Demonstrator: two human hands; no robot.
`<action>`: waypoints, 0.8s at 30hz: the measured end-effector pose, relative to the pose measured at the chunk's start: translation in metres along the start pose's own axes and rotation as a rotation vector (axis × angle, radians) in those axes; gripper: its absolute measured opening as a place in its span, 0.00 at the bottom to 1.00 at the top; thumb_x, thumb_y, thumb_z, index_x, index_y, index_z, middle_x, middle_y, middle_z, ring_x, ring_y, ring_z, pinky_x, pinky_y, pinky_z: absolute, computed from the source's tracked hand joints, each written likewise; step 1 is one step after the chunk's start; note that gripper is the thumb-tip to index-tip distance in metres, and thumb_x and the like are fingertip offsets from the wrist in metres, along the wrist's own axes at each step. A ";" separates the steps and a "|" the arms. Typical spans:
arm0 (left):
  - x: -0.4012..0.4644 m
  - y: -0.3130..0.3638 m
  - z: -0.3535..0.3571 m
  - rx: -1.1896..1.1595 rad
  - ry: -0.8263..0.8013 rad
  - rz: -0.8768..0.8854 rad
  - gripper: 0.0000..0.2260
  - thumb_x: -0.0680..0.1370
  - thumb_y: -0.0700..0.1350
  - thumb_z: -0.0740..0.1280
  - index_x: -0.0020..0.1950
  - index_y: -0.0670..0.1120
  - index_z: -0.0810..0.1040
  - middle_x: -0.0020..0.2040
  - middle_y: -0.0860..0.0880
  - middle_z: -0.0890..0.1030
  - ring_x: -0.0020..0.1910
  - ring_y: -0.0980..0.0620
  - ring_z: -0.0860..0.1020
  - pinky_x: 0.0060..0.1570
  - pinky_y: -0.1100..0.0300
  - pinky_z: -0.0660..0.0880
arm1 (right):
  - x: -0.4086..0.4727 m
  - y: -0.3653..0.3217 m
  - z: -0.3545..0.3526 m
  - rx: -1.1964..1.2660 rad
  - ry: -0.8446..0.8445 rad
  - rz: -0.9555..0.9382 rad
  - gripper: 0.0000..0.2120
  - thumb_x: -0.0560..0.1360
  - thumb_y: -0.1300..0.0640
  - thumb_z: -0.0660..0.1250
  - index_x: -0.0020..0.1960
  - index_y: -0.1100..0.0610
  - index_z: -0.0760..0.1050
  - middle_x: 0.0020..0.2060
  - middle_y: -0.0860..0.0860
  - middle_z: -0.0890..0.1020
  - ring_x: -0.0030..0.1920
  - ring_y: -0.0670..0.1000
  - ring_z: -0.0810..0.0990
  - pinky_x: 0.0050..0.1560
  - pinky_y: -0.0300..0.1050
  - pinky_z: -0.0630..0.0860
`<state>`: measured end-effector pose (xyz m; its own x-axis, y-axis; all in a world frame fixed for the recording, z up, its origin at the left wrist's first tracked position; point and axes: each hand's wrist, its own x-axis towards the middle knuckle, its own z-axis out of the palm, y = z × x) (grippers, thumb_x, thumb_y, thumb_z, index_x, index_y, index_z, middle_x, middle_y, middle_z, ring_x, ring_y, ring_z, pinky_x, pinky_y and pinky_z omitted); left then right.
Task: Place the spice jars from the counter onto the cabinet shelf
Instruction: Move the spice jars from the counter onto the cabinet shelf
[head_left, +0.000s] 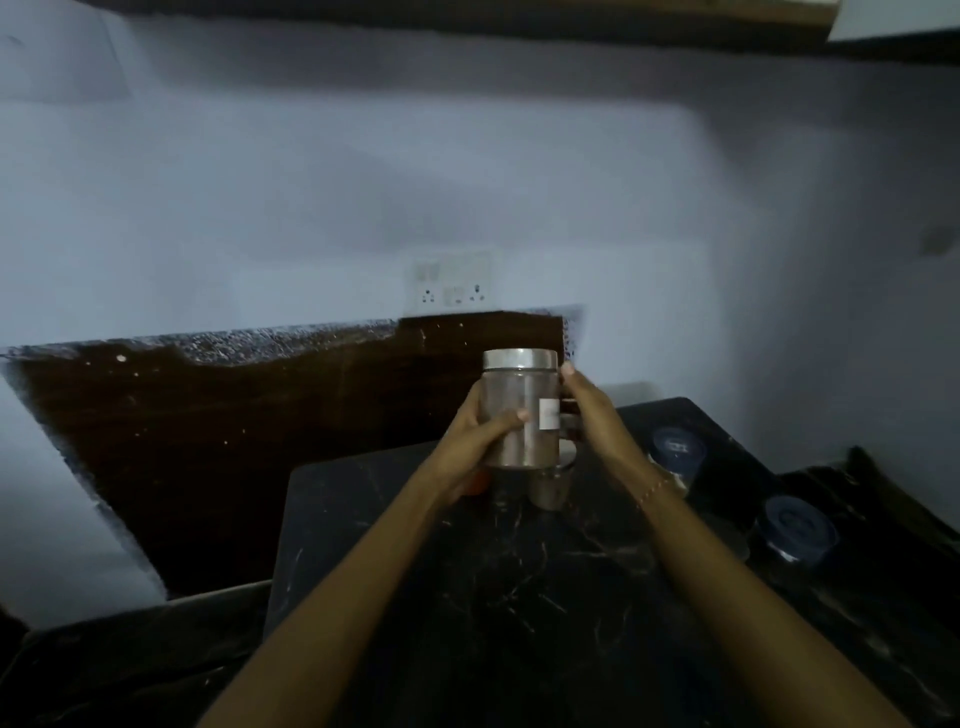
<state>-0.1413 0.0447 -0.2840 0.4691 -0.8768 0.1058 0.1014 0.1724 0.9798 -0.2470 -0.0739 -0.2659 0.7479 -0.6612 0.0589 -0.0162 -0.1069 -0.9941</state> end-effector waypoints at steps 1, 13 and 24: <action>0.000 0.008 -0.004 -0.074 -0.026 -0.002 0.31 0.69 0.45 0.68 0.71 0.51 0.62 0.65 0.46 0.73 0.63 0.46 0.75 0.53 0.54 0.77 | -0.004 -0.004 0.003 0.082 -0.087 0.006 0.20 0.78 0.44 0.55 0.64 0.53 0.70 0.61 0.55 0.76 0.61 0.55 0.76 0.52 0.45 0.79; 0.013 0.075 -0.015 0.106 0.164 0.244 0.14 0.77 0.42 0.64 0.58 0.59 0.73 0.54 0.58 0.79 0.53 0.59 0.80 0.44 0.66 0.77 | 0.011 -0.056 0.045 0.222 -0.027 -0.295 0.17 0.78 0.46 0.56 0.67 0.46 0.63 0.56 0.44 0.77 0.57 0.45 0.77 0.52 0.40 0.78; 0.052 0.147 -0.019 0.171 0.243 0.387 0.16 0.79 0.39 0.61 0.65 0.50 0.69 0.62 0.47 0.76 0.61 0.50 0.75 0.60 0.54 0.73 | 0.065 -0.139 0.011 0.199 -0.324 -0.371 0.22 0.80 0.58 0.56 0.72 0.47 0.61 0.64 0.48 0.75 0.65 0.50 0.72 0.60 0.50 0.75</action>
<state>-0.0855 0.0334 -0.1379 0.6372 -0.6290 0.4452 -0.2573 0.3709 0.8923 -0.1892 -0.0936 -0.1253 0.8466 -0.3391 0.4103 0.3913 -0.1260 -0.9116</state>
